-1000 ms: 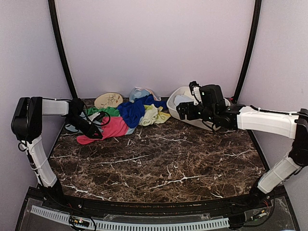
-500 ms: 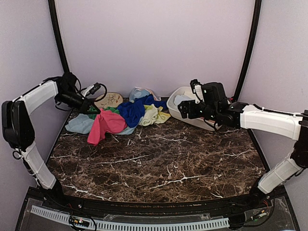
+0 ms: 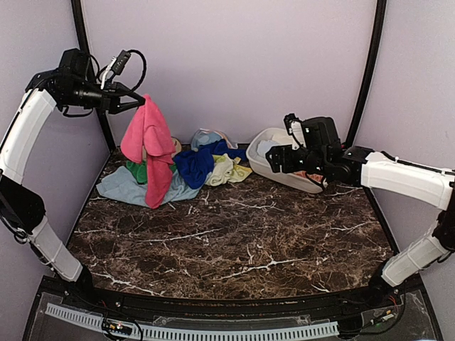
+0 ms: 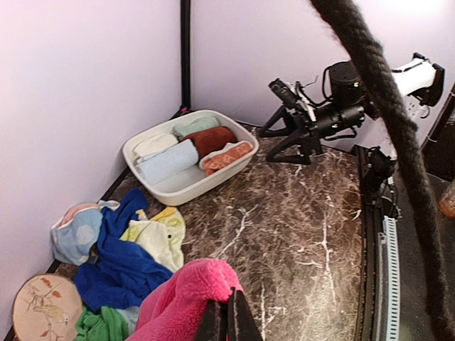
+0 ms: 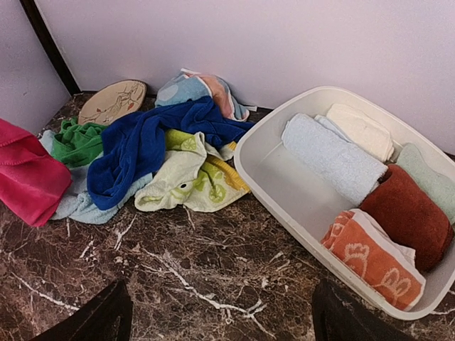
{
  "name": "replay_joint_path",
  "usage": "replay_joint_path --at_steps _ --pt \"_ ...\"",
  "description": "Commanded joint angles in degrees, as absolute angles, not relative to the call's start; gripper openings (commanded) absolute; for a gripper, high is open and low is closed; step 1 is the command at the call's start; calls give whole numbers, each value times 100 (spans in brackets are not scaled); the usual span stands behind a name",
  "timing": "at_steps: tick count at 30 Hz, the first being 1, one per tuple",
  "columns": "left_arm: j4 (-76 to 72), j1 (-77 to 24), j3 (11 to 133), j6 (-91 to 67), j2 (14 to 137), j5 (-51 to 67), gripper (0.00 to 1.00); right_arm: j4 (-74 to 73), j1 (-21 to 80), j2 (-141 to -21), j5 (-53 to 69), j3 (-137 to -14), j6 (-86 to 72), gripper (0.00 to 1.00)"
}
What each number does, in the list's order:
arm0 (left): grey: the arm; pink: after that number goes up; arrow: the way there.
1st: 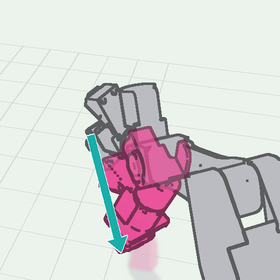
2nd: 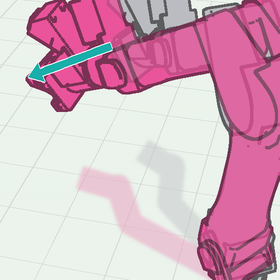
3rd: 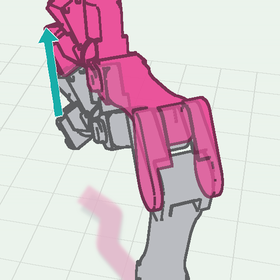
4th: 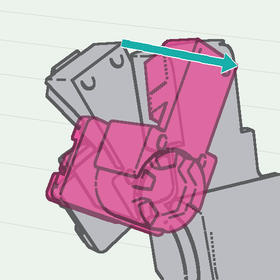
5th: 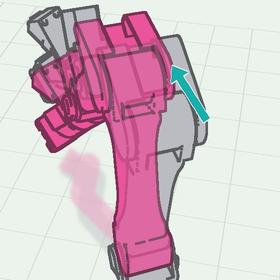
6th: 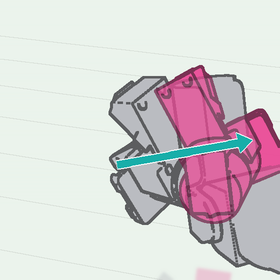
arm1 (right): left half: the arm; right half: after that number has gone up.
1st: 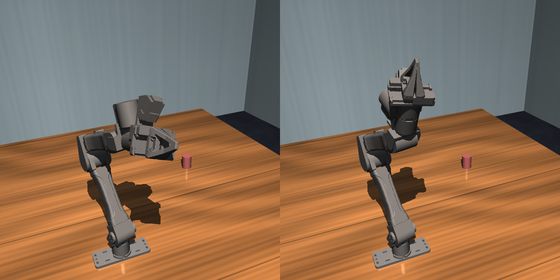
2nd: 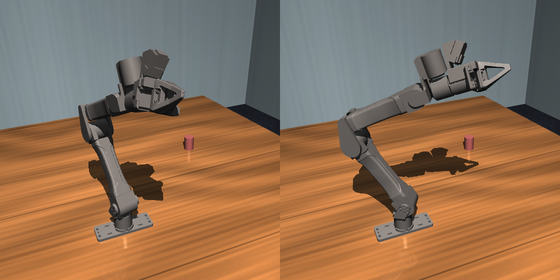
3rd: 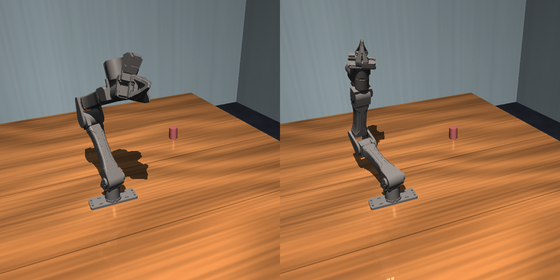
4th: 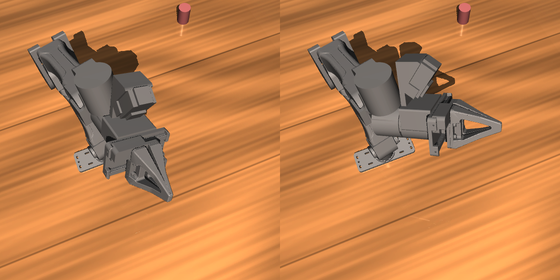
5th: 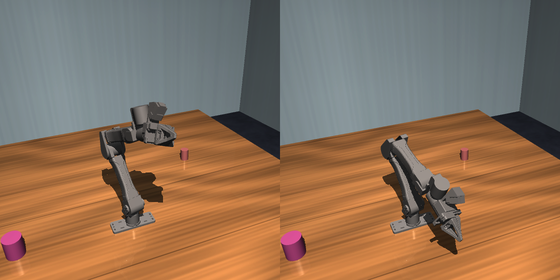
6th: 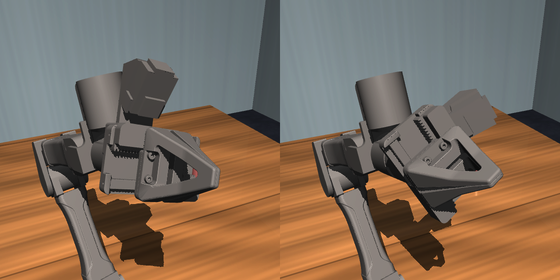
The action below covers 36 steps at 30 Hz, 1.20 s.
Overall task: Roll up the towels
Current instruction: Place the towel at the center of the board.
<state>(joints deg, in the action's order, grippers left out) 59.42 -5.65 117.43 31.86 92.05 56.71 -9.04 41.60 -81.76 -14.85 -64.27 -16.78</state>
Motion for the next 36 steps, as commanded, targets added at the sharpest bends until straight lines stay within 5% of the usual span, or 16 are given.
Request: replay_joint_path --at_steps 1,8,16,18,21,26,36 --pt "6301 -923 11927 3028 9091 6349 0 -922 4219 -7874 -1583 -6565 -1687 87" --pt "5552 -1655 11724 2282 8826 6469 0 -1036 4219 -7708 -1685 -6565 -1709 87" --pt "5572 -3078 9963 2695 9452 5375 0 -1059 4219 -7435 -1776 -6277 -1852 88" --pt "5645 -3359 9841 2729 9816 5359 7 -1064 4219 -7351 -1852 -6182 -1878 88" --pt "5841 -3493 9970 2884 10391 5331 41 -1165 4216 -7230 -1905 -6108 -1897 88" --pt "6060 -3454 10050 3409 10790 4508 59 -1295 4267 -7032 -1814 -6000 -1811 87" --pt "5439 -2413 7936 4206 10554 3593 56 -1459 6109 -8427 -1778 -6798 -1424 85"
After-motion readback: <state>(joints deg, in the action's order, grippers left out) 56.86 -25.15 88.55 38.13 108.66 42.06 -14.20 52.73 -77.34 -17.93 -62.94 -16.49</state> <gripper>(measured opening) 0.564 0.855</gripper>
